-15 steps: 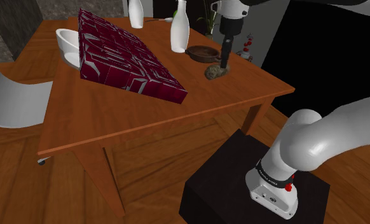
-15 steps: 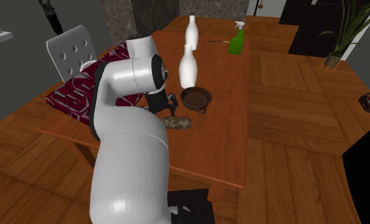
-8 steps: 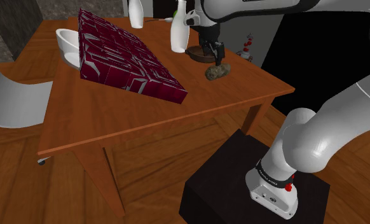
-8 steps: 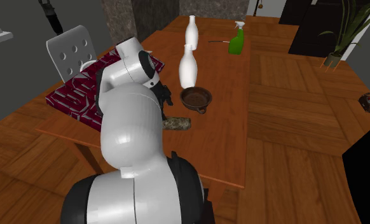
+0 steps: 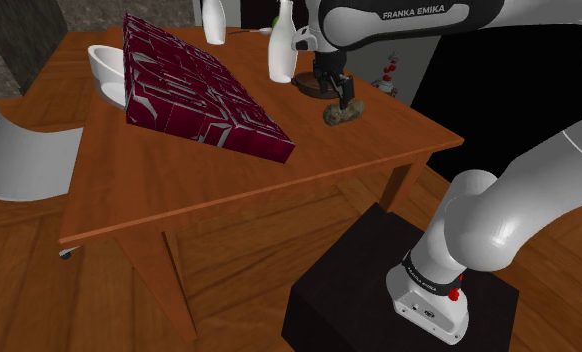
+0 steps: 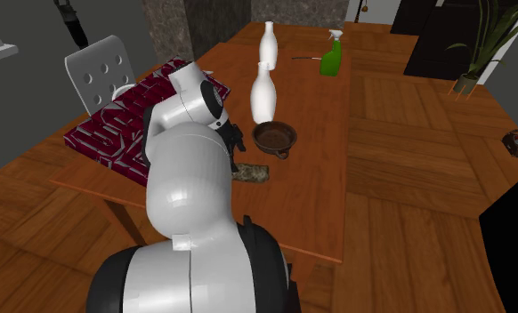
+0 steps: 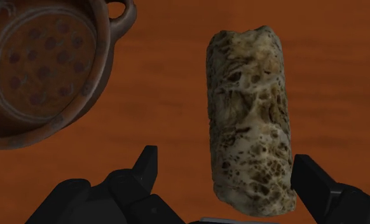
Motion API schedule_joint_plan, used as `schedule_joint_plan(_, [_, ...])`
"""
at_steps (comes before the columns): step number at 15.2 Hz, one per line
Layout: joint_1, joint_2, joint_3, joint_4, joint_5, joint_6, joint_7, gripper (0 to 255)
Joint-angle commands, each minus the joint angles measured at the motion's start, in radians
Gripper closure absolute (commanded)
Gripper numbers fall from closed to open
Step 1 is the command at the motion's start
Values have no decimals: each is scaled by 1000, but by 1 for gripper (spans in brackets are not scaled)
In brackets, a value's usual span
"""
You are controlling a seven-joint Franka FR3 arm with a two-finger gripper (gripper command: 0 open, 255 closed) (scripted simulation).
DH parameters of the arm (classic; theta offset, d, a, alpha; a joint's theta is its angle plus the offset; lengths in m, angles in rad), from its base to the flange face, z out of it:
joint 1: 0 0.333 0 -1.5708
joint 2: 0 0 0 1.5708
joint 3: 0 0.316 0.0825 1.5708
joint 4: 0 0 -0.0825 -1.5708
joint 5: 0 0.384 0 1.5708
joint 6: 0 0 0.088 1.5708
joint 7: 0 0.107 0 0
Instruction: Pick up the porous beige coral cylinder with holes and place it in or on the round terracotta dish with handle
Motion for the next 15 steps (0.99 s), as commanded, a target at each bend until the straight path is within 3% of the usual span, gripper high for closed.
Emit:
schedule_joint_plan(1, [0,10,-2,-13,3,4,1,0])
schedule_joint_plan(5, [1,10,-2,-13,3,4,1,0])
schedule_joint_plan(6, [2,11,-1,-7,4,0,1,255])
schedule_joint_plan(15, [1,10,-2,-13,3,4,1,255])
